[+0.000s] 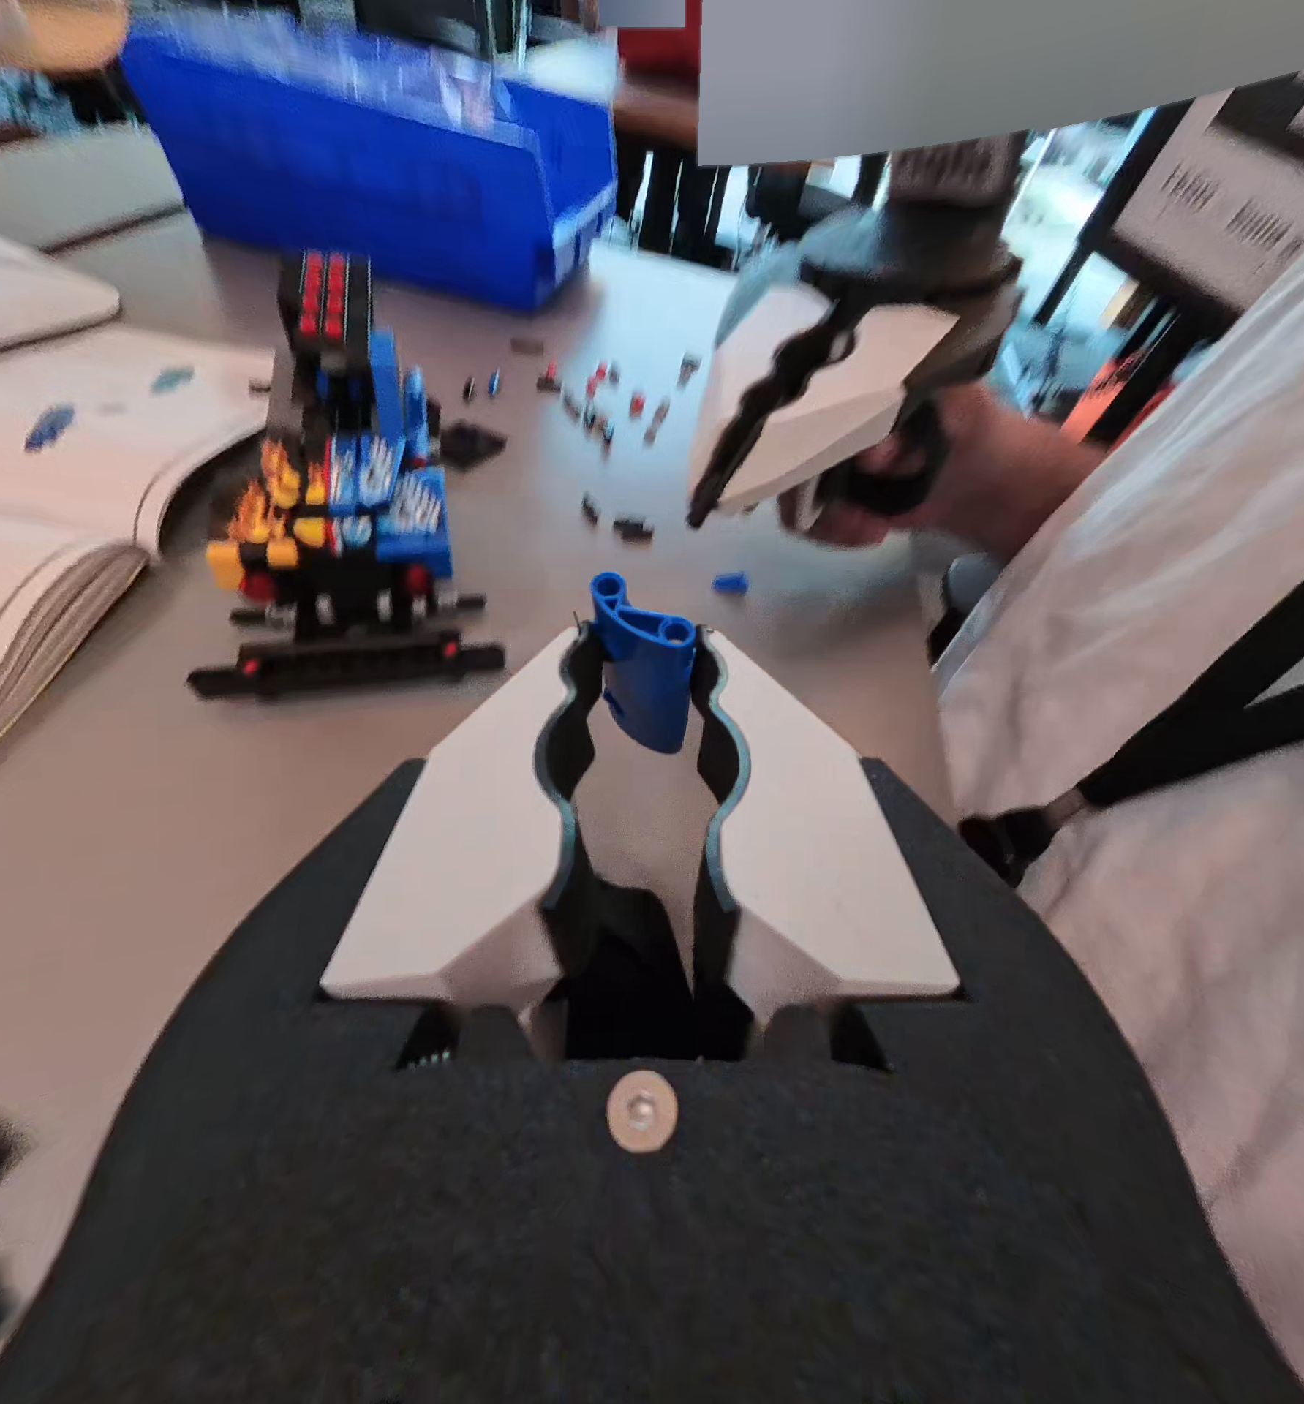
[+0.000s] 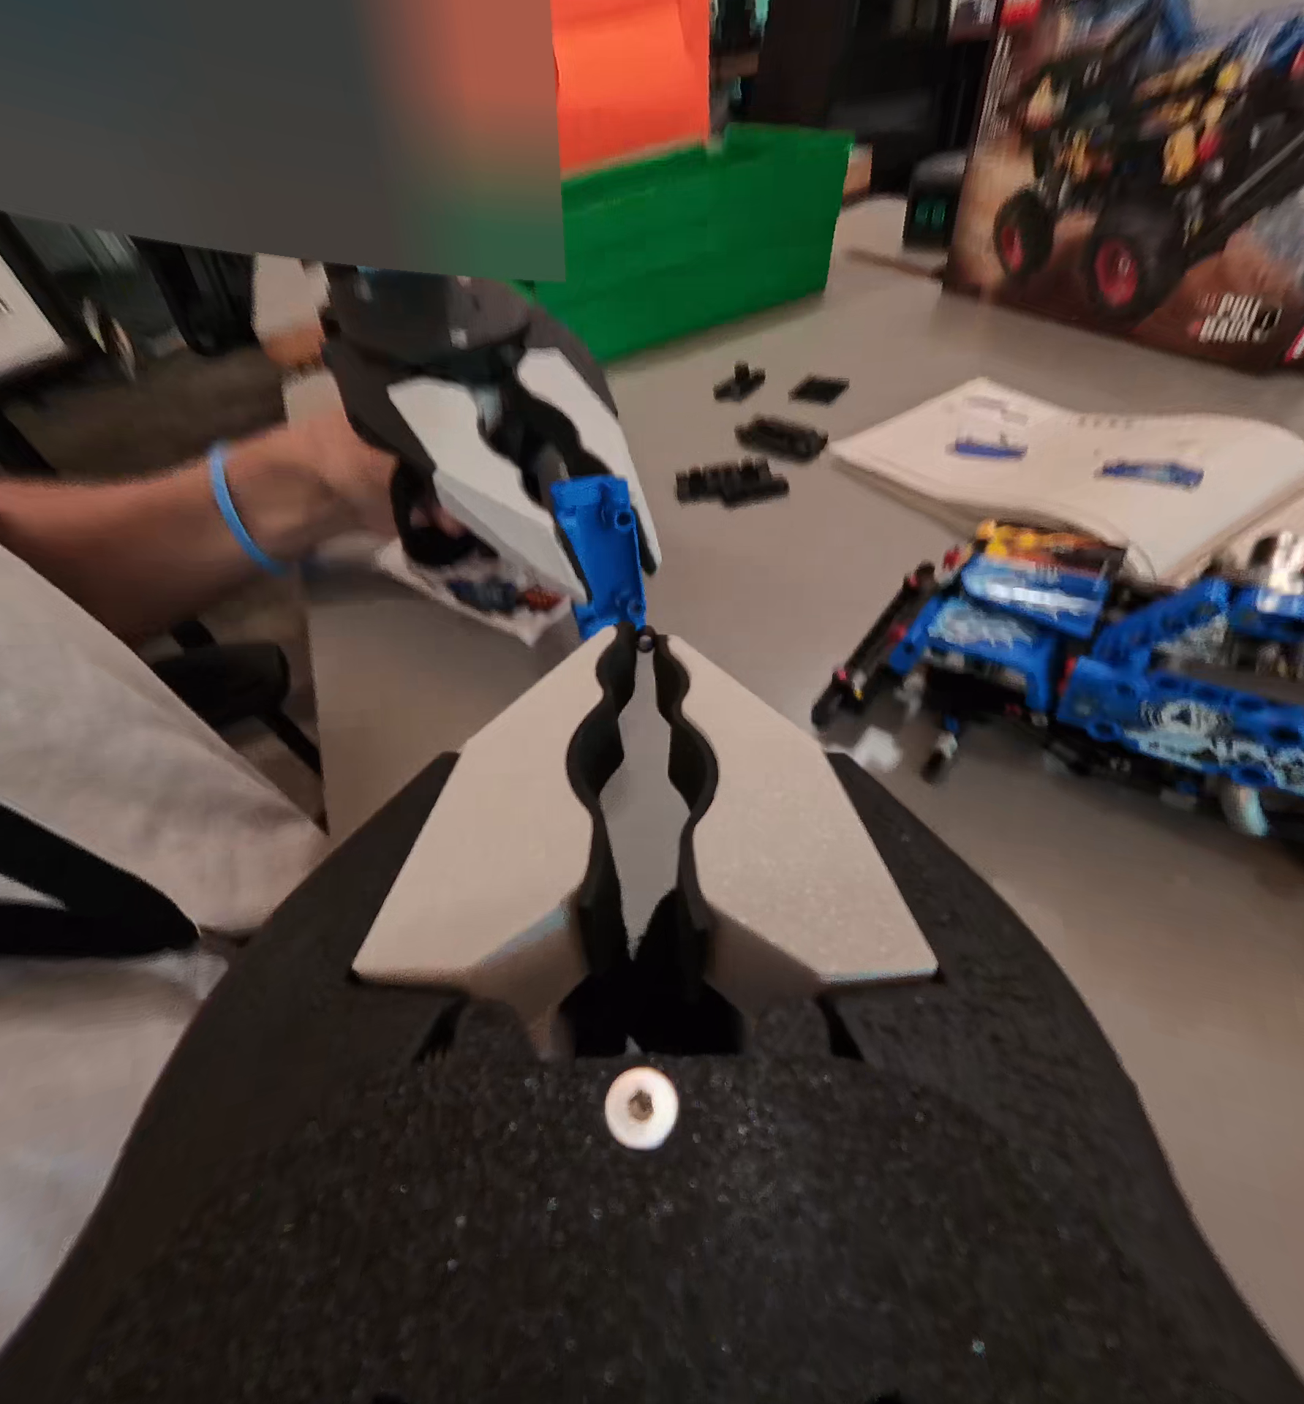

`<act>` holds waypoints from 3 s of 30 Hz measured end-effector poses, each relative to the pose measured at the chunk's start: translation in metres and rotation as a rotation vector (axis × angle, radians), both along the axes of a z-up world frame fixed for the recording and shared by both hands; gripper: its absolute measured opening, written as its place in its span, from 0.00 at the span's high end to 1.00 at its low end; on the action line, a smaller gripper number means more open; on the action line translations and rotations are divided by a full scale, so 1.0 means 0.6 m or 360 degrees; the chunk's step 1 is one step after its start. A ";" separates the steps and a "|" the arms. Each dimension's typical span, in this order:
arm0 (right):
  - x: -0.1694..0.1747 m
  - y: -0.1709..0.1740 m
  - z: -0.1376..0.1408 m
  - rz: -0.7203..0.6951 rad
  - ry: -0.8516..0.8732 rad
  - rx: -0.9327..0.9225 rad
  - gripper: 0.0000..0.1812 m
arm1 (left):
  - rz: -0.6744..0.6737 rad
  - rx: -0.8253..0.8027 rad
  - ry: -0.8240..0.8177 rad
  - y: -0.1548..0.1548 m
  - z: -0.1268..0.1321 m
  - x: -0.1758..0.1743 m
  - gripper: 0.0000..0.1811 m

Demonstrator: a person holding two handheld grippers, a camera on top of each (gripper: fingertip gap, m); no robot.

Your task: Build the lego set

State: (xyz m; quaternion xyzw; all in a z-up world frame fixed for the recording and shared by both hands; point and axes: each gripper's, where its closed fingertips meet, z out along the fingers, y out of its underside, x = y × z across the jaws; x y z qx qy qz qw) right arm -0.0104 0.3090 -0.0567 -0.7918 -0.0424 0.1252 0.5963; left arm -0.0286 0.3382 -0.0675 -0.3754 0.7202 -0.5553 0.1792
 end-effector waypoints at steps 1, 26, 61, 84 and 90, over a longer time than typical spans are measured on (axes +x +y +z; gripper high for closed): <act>-0.006 0.008 0.019 0.0011 0.0076 0.0094 0.98 | 0.0007 -0.0065 -0.0076 -0.009 0.017 0.002 0.88; -0.034 0.027 0.041 0.0112 0.0325 0.0169 0.98 | 0.0089 0.0015 -0.0375 -0.049 0.028 0.006 0.88; -0.035 0.012 0.054 0.0136 0.0269 0.0364 0.98 | -0.0035 -0.0302 -0.0238 -0.073 0.042 0.001 0.89; -0.032 0.011 0.033 0.0110 0.0166 0.0189 0.96 | 0.0039 0.0046 -0.0288 -0.068 0.012 0.008 0.89; -0.032 0.007 0.032 0.0120 0.0109 0.0182 0.98 | 0.0046 0.0055 -0.0284 -0.066 0.010 0.007 0.89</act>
